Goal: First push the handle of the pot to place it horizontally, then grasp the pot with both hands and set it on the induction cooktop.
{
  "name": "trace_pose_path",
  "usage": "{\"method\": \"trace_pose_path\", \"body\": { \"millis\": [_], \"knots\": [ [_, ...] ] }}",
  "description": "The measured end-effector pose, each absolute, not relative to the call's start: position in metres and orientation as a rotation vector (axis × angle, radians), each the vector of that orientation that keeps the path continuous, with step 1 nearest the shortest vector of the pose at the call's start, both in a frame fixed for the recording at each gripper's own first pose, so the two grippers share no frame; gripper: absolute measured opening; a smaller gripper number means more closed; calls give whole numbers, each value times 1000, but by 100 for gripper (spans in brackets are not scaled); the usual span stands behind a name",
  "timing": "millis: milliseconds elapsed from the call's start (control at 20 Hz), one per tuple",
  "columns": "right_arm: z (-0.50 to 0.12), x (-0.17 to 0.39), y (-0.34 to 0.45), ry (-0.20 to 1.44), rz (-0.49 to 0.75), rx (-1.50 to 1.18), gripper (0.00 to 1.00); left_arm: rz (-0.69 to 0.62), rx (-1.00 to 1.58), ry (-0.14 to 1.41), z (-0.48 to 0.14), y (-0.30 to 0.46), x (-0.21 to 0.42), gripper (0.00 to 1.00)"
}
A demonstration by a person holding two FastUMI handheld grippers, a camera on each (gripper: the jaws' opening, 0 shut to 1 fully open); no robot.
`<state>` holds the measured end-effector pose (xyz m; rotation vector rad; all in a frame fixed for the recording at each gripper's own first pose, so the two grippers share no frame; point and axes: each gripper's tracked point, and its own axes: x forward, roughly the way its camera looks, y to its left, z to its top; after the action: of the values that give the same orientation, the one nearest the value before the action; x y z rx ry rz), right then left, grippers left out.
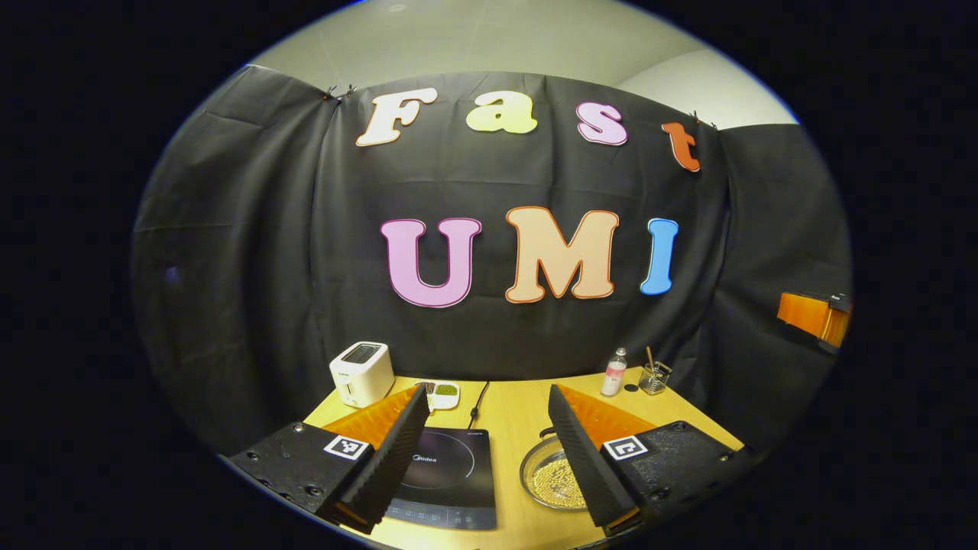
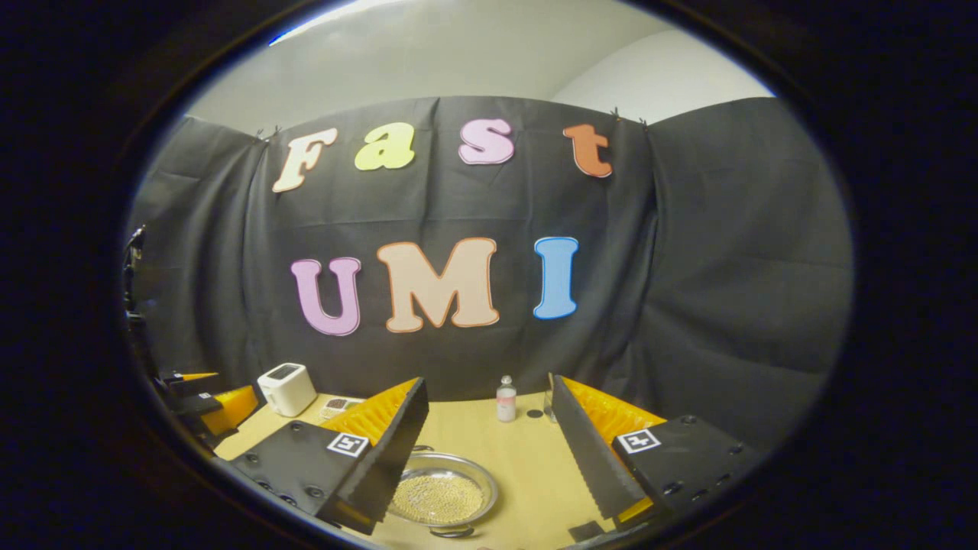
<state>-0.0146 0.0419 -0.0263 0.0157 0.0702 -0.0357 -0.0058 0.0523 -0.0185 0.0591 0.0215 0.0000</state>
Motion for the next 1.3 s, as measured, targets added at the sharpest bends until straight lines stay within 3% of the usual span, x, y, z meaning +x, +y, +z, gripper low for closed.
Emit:
{"method": "trace_pose_path", "body": {
  "millis": [250,400,450,500,550,700,800,850,1050,1150,1300],
  "knots": [
    [-50,-20,69,134,4,31,98,0,34,21,-25,67,-12,92],
    [-62,-22,85,156,32,31,96,22,40,12,-26,82,-17,96],
    [-66,-22,91,160,42,34,96,27,45,12,-27,87,-20,92],
    [-68,-21,97,163,49,38,83,35,51,10,-27,92,-22,92],
    [-72,-20,100,167,54,40,76,46,58,12,-28,99,-23,92],
    [-78,-17,115,176,74,54,74,75,63,20,-34,117,-29,92],
    [-81,-12,124,175,80,73,41,81,61,26,-38,126,-32,95],
    [-84,-12,133,183,95,80,24,84,62,27,-39,130,-33,92],
    [-95,-11,147,199,85,108,24,87,70,41,-47,147,-36,95],
    [-105,-13,158,229,105,151,0,83,71,51,-53,154,-37,92],
    [-121,-15,161,257,86,170,3,73,81,62,-59,163,-39,96]
  ]
}}
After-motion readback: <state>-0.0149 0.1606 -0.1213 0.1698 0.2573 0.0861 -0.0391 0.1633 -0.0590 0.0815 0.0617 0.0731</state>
